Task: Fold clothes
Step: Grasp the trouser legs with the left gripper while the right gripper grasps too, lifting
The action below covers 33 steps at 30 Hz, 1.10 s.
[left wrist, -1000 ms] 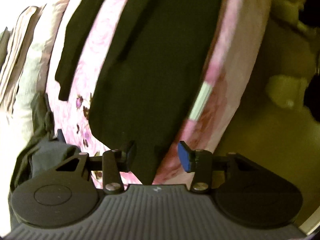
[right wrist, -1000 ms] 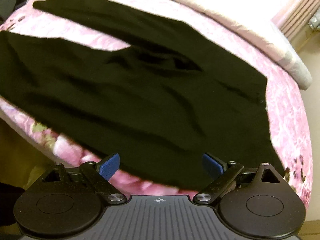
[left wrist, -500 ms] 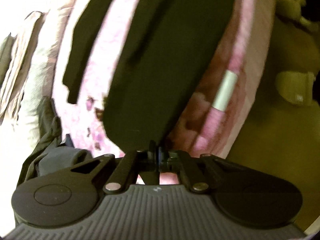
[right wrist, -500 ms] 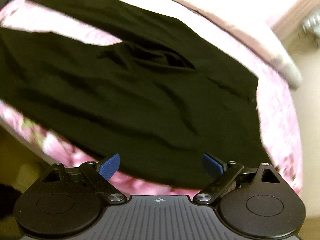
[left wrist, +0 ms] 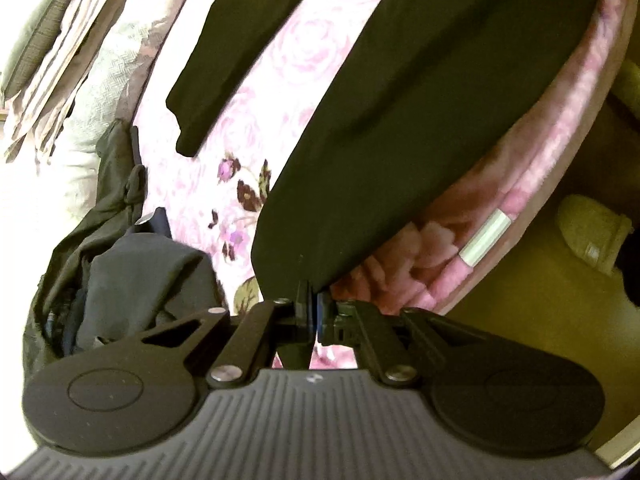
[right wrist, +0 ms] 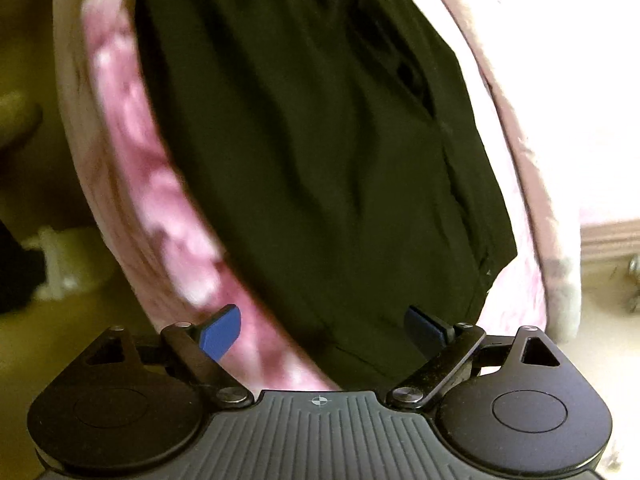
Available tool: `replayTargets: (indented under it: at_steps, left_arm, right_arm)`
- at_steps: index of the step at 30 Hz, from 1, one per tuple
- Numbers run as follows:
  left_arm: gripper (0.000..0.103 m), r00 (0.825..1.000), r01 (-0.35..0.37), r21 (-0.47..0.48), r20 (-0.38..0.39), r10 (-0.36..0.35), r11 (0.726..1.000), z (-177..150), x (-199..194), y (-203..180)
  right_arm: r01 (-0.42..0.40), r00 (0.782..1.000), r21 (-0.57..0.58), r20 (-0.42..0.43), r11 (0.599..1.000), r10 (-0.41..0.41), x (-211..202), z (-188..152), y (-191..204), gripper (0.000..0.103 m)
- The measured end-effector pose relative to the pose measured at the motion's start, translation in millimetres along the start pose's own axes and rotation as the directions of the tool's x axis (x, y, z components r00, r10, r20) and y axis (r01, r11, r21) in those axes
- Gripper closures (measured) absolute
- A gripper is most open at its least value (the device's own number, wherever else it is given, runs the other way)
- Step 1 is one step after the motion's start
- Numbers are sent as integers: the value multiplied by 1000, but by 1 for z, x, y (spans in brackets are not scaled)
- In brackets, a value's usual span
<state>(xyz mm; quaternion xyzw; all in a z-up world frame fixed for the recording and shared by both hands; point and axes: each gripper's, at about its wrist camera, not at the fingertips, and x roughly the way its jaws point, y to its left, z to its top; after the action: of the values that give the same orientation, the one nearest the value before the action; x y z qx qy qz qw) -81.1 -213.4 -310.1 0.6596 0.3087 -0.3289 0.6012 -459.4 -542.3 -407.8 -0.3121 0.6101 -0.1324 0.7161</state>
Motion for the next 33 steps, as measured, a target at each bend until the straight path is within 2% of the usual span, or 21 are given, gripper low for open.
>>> replayTargets:
  at_steps: [1, 2, 6, 7, 8, 9, 11, 14, 19, 23, 28, 33]
  left_arm:
    - [102, 1000, -3, 1, -10, 3, 1000, 3, -2, 0]
    - [102, 1000, -5, 0, -19, 5, 1000, 5, -3, 0]
    - [102, 998, -27, 5, -52, 27, 1000, 17, -10, 0]
    - [102, 998, -31, 8, -60, 31, 999, 19, -13, 1]
    - [102, 997, -34, 10, -66, 34, 999, 22, -17, 3]
    - [102, 997, -39, 11, -72, 39, 999, 25, -22, 6]
    - [102, 994, -64, 4, -86, 65, 998, 32, -36, 19]
    - [102, 989, -107, -28, -109, 104, 994, 43, -60, 45]
    - [102, 967, -197, -81, -179, 180, 977, 67, -93, 97]
    - [102, 961, -220, -98, -194, 198, 971, 92, -97, 136]
    - [102, 962, -213, -48, -183, 201, 976, 120, -58, 180]
    - [101, 975, -142, 7, -170, 141, 990, 140, 26, 214]
  right_arm:
    - [-2, 1000, -19, 0, 1000, 2, 6, -5, 1, 25]
    - [-6, 1000, -37, 4, 999, 6, 12, -10, 0, 33]
    - [-10, 998, -78, 61, 997, 15, 21, -23, -6, 35]
    - [-17, 997, -76, 69, 997, 23, 21, -26, -9, 52]
    - [-31, 997, -68, 68, 997, 36, 19, -28, -14, 81]
    - [-45, 996, -60, 68, 997, 49, 18, -30, -19, 89]
    - [-73, 995, -38, 72, 997, 76, 13, -34, -32, 96]
    - [-85, 990, -7, 113, 996, 85, -3, -30, -73, 99]
    - [-63, 978, 13, 202, 998, 59, -31, -14, -158, 99]
    - [-47, 964, 16, 264, 999, 41, -48, 0, -226, 100]
    - [-42, 964, -79, 261, 996, 61, -8, 39, -298, 100]
    - [-86, 974, -146, 195, 985, 114, 59, 92, -337, 100]
